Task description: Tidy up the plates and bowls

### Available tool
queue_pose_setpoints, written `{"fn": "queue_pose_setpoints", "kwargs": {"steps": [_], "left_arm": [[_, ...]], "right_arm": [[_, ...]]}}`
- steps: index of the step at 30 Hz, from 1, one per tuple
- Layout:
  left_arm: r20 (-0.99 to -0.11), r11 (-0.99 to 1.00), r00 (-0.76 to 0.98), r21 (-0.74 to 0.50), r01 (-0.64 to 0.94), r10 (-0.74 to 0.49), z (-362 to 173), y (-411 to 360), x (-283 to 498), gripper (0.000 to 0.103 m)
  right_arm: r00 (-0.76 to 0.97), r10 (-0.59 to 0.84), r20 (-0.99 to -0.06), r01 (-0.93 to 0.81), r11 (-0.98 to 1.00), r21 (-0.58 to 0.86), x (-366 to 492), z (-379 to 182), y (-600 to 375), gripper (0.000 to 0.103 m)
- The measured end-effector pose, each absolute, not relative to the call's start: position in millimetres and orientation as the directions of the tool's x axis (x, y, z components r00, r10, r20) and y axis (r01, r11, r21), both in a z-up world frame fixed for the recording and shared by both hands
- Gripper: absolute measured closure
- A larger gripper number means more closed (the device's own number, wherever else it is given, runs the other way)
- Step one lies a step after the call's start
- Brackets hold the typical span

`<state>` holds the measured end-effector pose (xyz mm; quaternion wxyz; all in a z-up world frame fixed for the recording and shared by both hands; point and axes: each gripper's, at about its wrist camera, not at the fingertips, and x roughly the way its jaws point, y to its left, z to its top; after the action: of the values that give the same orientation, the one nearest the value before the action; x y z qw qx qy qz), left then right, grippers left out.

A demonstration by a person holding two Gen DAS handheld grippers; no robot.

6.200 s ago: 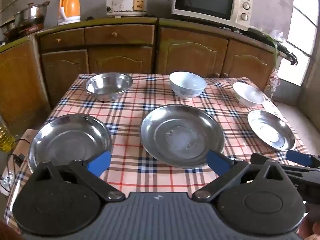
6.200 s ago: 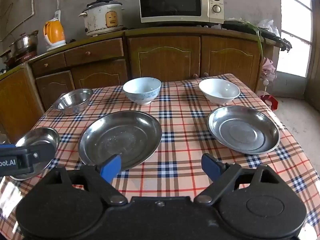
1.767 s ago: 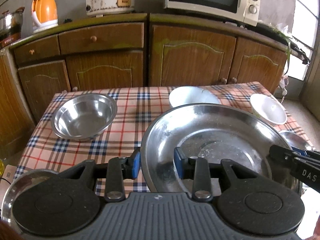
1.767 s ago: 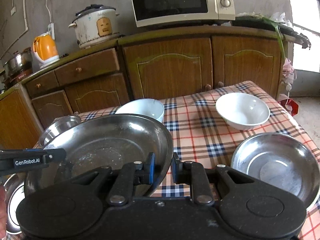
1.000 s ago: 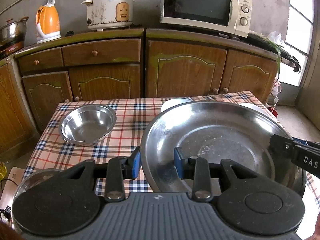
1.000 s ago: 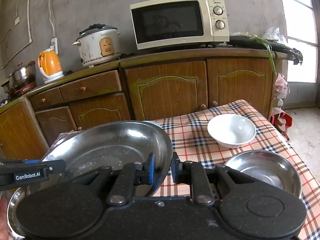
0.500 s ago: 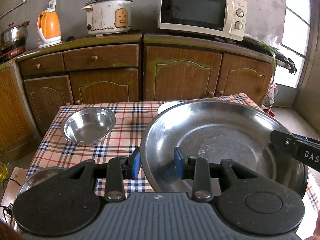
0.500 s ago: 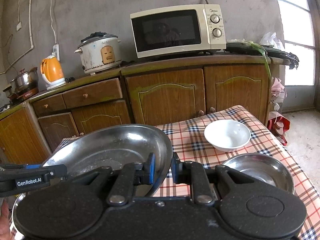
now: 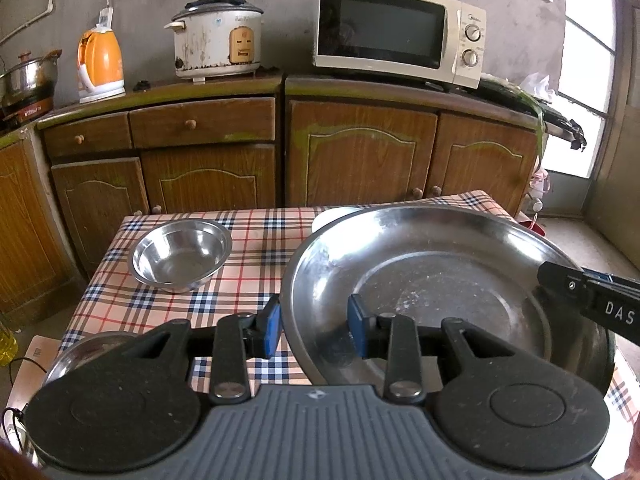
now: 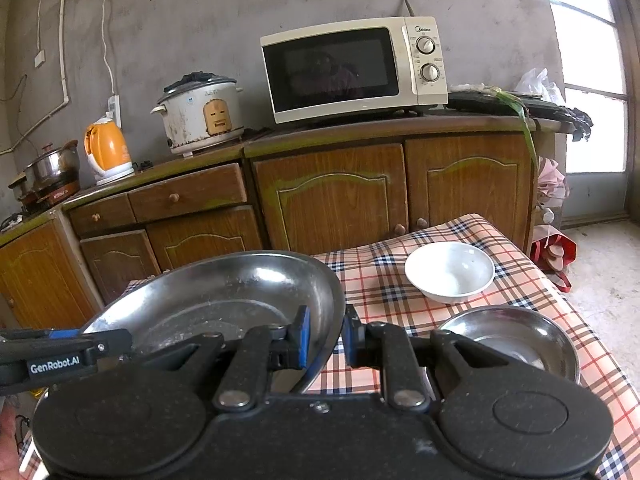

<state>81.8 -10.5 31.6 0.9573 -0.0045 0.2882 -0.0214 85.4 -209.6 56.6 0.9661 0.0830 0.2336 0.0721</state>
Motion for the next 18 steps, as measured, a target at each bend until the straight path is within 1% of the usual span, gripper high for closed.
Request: {"fn": "queue_pose_setpoints", "kwargs": {"steps": [18], "left_arm": [[-0.563, 0.999, 0.825, -0.025, 0.041, -0.048, 25.6, -10.8, 77.9, 0.069]], "right_arm": [[0.879, 0.181, -0.441, -0.099, 0.975, 0.201, 79.7, 56.6, -211.0, 0.08]]}}
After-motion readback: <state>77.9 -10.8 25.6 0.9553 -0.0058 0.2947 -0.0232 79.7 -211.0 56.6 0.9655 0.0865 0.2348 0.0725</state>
